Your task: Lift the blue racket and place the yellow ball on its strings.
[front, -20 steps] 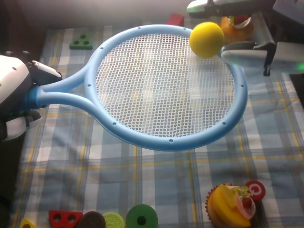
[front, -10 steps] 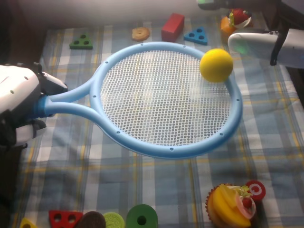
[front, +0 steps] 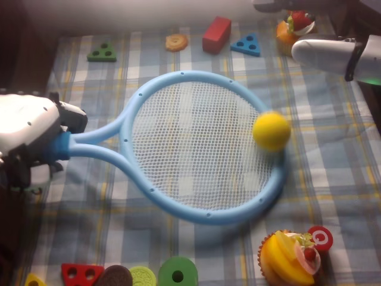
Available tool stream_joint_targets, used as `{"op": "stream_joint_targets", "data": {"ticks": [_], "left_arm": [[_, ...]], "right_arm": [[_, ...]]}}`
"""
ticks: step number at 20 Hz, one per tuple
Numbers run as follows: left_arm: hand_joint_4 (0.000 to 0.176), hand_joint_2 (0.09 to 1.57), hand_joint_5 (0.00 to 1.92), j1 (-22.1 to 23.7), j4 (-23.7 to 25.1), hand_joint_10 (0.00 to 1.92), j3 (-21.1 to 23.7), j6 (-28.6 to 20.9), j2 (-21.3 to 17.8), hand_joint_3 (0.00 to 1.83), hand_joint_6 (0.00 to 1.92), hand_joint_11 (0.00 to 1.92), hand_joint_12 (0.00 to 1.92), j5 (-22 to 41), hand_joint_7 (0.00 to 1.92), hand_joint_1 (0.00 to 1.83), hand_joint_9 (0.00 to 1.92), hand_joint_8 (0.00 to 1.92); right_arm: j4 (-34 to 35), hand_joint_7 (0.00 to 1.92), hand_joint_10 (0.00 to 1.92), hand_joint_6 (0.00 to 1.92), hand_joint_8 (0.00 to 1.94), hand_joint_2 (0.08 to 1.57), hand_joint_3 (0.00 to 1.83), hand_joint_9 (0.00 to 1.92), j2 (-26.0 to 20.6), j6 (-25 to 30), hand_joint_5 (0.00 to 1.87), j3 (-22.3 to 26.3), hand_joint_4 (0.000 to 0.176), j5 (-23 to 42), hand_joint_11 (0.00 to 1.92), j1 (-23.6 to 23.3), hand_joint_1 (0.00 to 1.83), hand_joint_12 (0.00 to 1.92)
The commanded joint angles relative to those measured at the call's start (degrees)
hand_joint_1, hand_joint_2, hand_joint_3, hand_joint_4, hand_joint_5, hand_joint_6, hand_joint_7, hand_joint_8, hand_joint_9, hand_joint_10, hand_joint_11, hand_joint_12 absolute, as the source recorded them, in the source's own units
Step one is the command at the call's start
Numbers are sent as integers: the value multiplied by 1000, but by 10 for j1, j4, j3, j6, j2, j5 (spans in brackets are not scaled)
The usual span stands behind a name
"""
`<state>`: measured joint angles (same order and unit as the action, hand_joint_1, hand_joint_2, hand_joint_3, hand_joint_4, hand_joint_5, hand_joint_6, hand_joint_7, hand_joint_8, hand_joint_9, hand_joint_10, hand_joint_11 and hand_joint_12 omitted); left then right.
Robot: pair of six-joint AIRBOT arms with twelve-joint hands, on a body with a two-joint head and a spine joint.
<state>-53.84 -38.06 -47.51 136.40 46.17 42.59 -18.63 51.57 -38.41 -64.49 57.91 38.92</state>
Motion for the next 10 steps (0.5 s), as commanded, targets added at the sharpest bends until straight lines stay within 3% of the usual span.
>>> {"op": "stream_joint_targets", "data": {"ticks": [1, 2, 3, 4, 5, 6, 7, 8, 9, 10], "left_arm": [[79, 1283, 616, 6, 10, 1921, -5, 10, 3, 8, 1921, 784, 1919, 50, 995, 1479, 1227, 1921], [84, 1290, 654, 7, 6, 1921, -6, 19, 6, 7, 1921, 771, 1865, 48, 1040, 1482, 1224, 1921], [42, 1246, 522, 7, 4, 1921, -9, 21, 9, 0, 1921, 621, 1910, 43, 860, 1492, 988, 1921], [0, 1215, 524, 8, 1, 1921, -13, 21, 12, 0, 1896, 586, 1919, 38, 846, 1492, 958, 1921], [0, 1182, 642, 8, -4, 1921, -18, 21, 16, 0, 1658, 746, 1710, 34, 943, 1503, 1157, 1921], [0, 1099, 595, 8, -11, 1921, -22, 21, 19, 0, 1771, 714, 1566, 32, 926, 1765, 1156, 1921], [0, 1220, 601, 8, -15, 1921, -24, 21, 20, 27, 1891, 697, 1647, 31, 968, 1521, 1183, 1921], [0, 1260, 611, 8, -22, 1921, -26, 22, 22, 16, 1915, 673, 1793, 30, 934, 1420, 1148, 1921], [0, 1287, 636, 7, -28, 1921, -28, 22, 24, 13, 1596, 464, 1893, 28, 726, 1140, 813, 1916], [0, 1209, 696, 6, -33, 1425, -29, 24, 25, 14, 1365, 438, 1758, 28, 805, 1305, 808, 1513]], "right_arm": [[25, 651, 2, 2, 1, 1388, 0, 659, 0, 0, 623, 1, 4, 66, 305, -4, 205, 927], [26, 652, 2, 1, 1, 1389, 0, 659, 0, 0, 622, 1, 7, 66, 312, -3, 186, 931], [26, 652, 2, 1, 0, 1391, 0, 660, -1, 0, 623, 1, 0, 66, 301, -2, 196, 933], [26, 653, 0, 2, 0, 1392, 0, 655, -1, 0, 625, 1, 0, 66, 285, -2, 205, 928], [27, 655, 7, 2, 1, 1393, 0, 672, -1, 0, 629, 1, 0, 66, 317, -1, 205, 940], [27, 655, 4, 2, 1, 1393, 1, 669, -1, 0, 633, 1, 0, 66, 317, 0, 190, 925], [27, 658, 4, 4, 2, 1394, 1, 669, -1, 0, 638, 1, 0, 66, 319, 0, 187, 921], [27, 663, 7, 3, 3, 1394, 1, 679, -1, 0, 637, 1, 0, 66, 327, 0, 193, 923], [27, 661, 8, 1, 2, 1396, 2, 682, -1, 0, 635, 1, 0, 66, 326, 1, 198, 922], [27, 666, 5, 1, 1, 1393, 1, 689, -1, 0, 641, 1, 0, 66, 344, 1, 219, 881]]}}
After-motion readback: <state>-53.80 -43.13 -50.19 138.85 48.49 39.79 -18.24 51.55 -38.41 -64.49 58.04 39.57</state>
